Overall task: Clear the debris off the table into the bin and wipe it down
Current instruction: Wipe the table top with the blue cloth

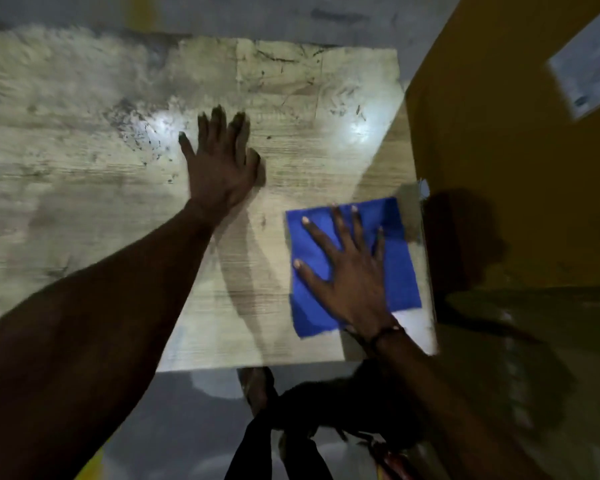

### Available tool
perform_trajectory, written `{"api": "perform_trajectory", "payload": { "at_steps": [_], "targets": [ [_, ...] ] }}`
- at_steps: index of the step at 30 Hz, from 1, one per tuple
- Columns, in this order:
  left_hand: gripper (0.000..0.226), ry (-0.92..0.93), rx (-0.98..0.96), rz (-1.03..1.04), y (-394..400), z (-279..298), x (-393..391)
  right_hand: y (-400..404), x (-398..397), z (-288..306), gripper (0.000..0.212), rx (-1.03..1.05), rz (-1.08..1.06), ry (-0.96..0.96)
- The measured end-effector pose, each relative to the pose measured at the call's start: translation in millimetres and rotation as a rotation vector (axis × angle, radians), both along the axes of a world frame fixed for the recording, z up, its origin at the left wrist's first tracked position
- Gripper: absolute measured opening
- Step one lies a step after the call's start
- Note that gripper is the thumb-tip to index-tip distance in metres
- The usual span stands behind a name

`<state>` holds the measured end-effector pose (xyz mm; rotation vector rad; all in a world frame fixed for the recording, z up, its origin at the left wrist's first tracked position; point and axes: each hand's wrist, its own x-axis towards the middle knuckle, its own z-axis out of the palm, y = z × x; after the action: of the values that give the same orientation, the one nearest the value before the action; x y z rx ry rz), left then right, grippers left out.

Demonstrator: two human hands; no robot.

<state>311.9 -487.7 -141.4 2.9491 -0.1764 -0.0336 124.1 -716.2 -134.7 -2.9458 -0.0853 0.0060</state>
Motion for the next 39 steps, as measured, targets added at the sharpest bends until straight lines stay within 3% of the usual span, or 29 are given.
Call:
{"api": "perform_trajectory", "payload": {
  "at_steps": [3,6,11,21,28,31,39],
  "targets": [
    [0.070,-0.024,-0.048,0.056,-6.2,0.7,9.5,-38.7,20.4,-2.5,0.074,-0.048,-0.129,-0.002],
    [0.068,-0.057,-0.031,0.076,-9.5,0.3,6.7,-62.1,88.8,-6.8,0.075,-0.031,-0.245,-0.012],
    [0.070,-0.034,-0.092,0.106,-10.7,4.8,10.6,-57.6,191.3,-6.5,0.074,-0.042,-0.243,-0.022],
    [0.071,-0.046,-0.144,0.123,-16.3,18.9,7.6,-37.7,55.1,6.3,0.074,-0.019,-0.146,0.010],
    [0.071,-0.053,-0.136,0.139,-16.3,13.8,11.2,-53.2,245.2,-7.5,0.071,-0.036,-0.190,-0.053],
    [0.071,-0.063,-0.153,0.150,-16.1,14.6,11.2,-48.7,285.4,-8.3,0.074,-0.025,-0.201,-0.042],
    [0.070,-0.060,-0.158,0.161,-16.3,15.3,12.3,-13.8,111.9,15.4,0.074,0.017,-0.090,0.015]
  ]
}}
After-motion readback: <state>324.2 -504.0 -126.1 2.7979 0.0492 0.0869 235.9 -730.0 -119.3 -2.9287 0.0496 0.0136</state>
